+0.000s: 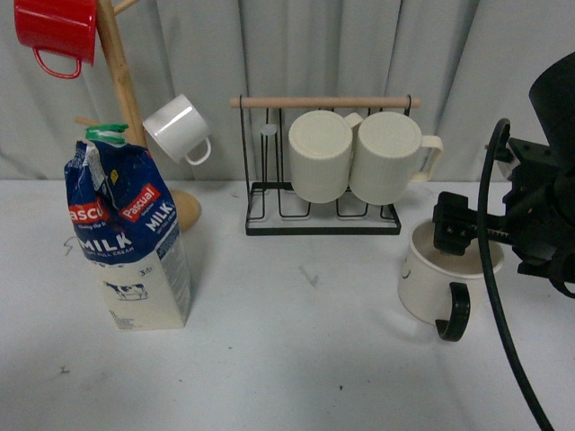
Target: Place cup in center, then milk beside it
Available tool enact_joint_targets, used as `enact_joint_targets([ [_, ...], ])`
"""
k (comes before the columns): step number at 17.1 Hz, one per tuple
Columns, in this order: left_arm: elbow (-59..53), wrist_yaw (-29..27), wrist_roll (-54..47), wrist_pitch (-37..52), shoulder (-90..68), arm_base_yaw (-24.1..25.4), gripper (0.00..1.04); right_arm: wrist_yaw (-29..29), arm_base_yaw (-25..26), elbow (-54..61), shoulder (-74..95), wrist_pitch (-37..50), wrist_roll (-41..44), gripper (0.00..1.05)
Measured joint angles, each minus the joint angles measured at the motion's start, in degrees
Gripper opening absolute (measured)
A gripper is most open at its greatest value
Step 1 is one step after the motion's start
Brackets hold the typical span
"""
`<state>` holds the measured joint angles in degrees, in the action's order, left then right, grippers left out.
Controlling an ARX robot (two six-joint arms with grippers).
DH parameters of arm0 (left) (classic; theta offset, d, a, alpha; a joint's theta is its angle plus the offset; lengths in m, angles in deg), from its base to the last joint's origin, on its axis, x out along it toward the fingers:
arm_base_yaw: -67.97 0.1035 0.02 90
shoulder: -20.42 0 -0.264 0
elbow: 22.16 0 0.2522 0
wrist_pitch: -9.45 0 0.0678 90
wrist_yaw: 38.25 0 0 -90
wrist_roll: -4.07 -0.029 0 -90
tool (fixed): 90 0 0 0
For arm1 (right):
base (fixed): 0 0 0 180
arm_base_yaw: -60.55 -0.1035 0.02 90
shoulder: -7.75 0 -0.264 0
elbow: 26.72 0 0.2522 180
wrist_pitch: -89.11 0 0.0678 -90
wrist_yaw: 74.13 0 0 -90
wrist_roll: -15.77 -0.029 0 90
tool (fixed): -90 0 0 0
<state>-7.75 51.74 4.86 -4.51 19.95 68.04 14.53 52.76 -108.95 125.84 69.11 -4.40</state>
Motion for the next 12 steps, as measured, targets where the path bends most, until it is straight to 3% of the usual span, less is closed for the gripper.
enact_joint_targets([
  [1, 0.0, 0.0, 0.0, 0.0, 0.0, 0.0, 0.98, 0.0, 0.0, 1.2, 0.0, 0.7, -0.2, 0.93],
  [2, 0.0, 0.0, 0.0, 0.0, 0.0, 0.0, 0.98, -0.2, 0.0, 2.1, 0.0, 0.9, -0.2, 0.71],
  [6, 0.0, 0.0, 0.0, 0.0, 0.0, 0.0, 0.98, -0.7, 0.7, 1.9, 0.0, 1.4, -0.1, 0.40],
  [9, 0.0, 0.0, 0.0, 0.0, 0.0, 0.0, 0.98, -0.9, 0.7, 1.9, -0.2, 1.5, 0.1, 0.11],
  [10, 0.0, 0.0, 0.0, 0.0, 0.0, 0.0, 0.98, -1.0, 0.7, 1.9, -0.5, 1.4, 0.2, 0.04],
  [12, 0.0, 0.0, 0.0, 0.0, 0.0, 0.0, 0.98, -1.0, 0.5, 2.1, -2.1, 1.2, 0.3, 0.03],
])
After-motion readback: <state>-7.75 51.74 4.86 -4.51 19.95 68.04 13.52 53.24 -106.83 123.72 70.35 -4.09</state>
